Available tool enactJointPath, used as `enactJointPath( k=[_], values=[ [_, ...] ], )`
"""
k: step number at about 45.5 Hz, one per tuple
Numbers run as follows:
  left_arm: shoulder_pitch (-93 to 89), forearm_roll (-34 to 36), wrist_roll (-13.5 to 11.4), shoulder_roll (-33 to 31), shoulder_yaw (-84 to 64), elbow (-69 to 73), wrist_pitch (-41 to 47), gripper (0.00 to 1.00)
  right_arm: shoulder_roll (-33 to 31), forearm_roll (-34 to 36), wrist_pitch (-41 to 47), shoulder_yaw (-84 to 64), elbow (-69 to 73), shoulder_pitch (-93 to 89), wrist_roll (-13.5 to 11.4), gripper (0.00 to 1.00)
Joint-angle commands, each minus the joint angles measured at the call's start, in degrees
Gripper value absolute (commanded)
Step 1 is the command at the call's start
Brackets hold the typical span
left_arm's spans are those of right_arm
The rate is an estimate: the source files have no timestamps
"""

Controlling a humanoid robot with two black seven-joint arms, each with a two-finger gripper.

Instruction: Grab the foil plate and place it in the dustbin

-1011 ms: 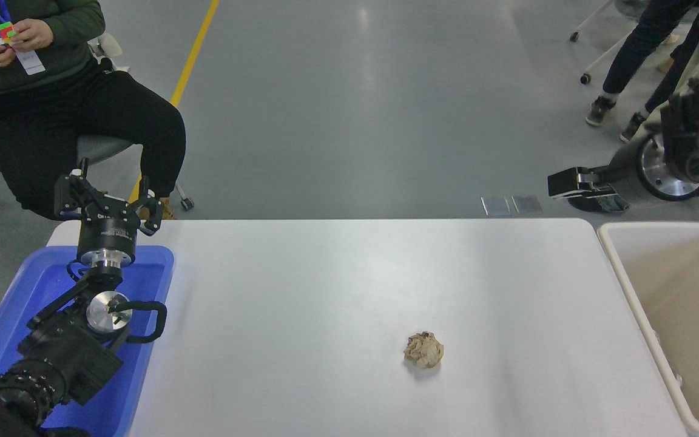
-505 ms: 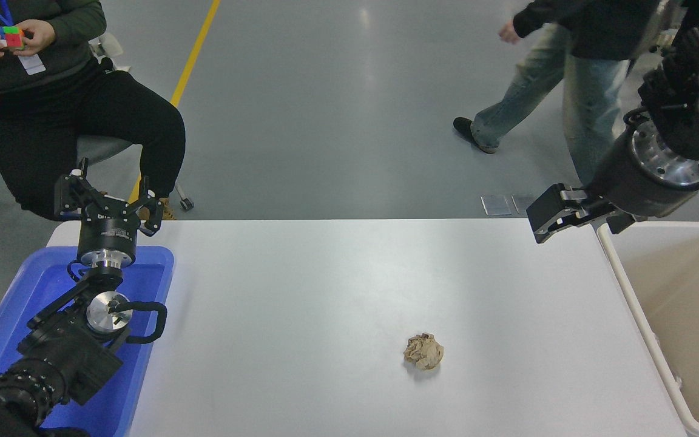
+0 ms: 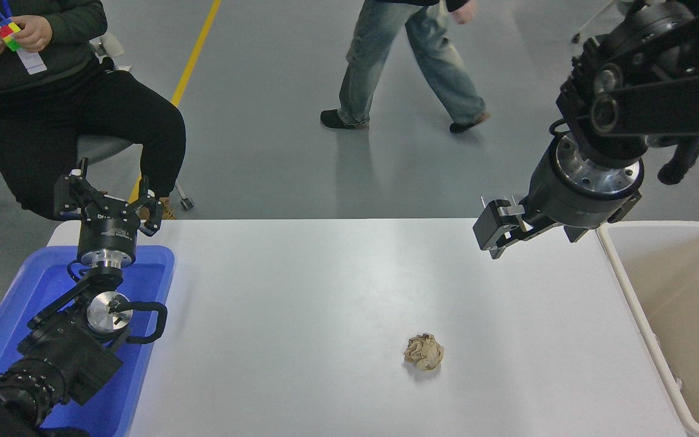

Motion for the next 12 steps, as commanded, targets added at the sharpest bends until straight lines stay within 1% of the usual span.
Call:
enactJointPath(
  k=[1, 12],
  values=[
    [0.0, 0.0, 0.0, 0.0, 0.0, 0.0, 0.0, 0.99, 2.3, 2.0, -1.4, -0.8, -0.3, -0.7, 0.0, 1.0],
    [0.0, 0.0, 0.0, 0.0, 0.0, 0.0, 0.0, 0.99, 1.9, 1.8, -1.2, -1.8, -0.3, -0.5, 1.1, 1.0]
  ],
)
